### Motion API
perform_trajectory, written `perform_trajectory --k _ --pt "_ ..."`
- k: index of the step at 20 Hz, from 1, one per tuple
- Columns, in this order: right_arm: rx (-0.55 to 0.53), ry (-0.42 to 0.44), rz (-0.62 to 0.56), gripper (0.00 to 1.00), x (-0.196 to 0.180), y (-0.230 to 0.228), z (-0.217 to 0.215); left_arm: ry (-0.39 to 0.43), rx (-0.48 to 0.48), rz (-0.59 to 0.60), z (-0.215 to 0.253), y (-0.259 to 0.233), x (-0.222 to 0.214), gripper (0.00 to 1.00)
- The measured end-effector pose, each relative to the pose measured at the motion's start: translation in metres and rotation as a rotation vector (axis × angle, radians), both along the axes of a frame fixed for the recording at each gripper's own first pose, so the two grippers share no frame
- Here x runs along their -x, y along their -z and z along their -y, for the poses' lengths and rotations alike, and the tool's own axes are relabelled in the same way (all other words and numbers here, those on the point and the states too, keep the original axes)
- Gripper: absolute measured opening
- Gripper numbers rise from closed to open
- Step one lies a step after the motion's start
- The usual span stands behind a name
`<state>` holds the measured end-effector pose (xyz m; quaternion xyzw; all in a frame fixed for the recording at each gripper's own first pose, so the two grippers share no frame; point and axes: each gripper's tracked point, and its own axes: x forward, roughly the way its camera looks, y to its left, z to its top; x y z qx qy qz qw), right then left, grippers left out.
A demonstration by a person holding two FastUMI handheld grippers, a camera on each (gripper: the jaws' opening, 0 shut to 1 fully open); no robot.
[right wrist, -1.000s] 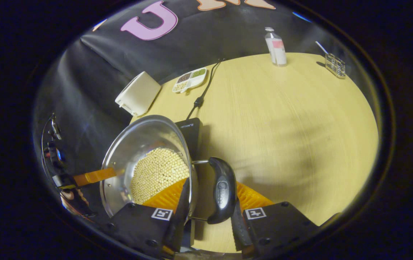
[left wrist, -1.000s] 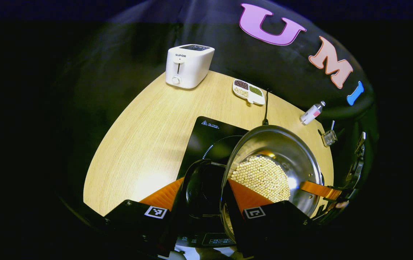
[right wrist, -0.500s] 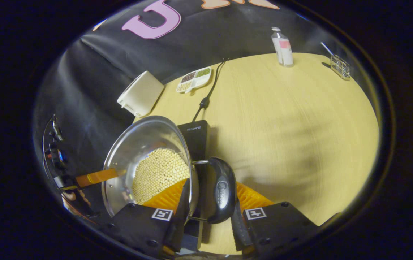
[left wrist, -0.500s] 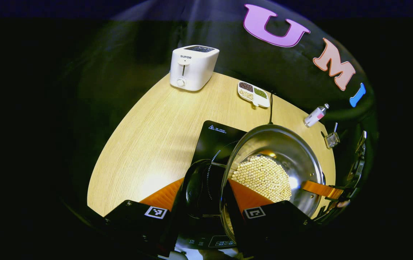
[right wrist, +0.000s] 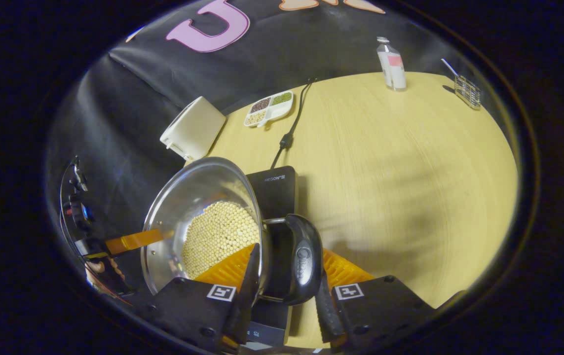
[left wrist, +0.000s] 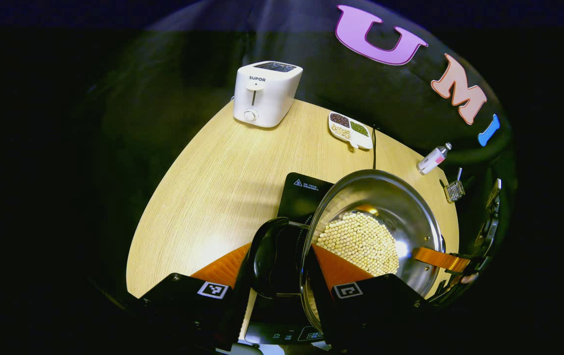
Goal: First push the handle of the pot to place it horizontally, then grasp the pot with both hands and set it on the induction cooktop.
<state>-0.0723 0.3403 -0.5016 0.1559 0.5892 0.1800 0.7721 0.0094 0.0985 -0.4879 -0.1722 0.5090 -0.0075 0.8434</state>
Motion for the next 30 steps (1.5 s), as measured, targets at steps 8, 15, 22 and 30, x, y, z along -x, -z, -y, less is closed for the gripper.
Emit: perform_trajectory --k 8,15,22,30 --pt "0.019 0.015 -0.001 0.53 -0.002 0.0 -0.006 0.016 -0.001 0.006 -0.005 0.011 -0.009 0.66" --pt "0.031 0.035 0.033 0.55 -0.008 -0.009 -0.002 0.014 -0.023 0.002 -0.006 0.009 -0.011 0.71" --pt "0.057 0.039 0.083 0.94 -0.02 -0.01 0.001 -0.047 -0.065 -0.01 -0.018 0.01 -0.008 1.0" --pt "0.115 -0.027 0.123 1.0 -0.014 -0.019 0.011 -0.021 -0.14 0.045 -0.026 -0.007 -0.009 1.0"
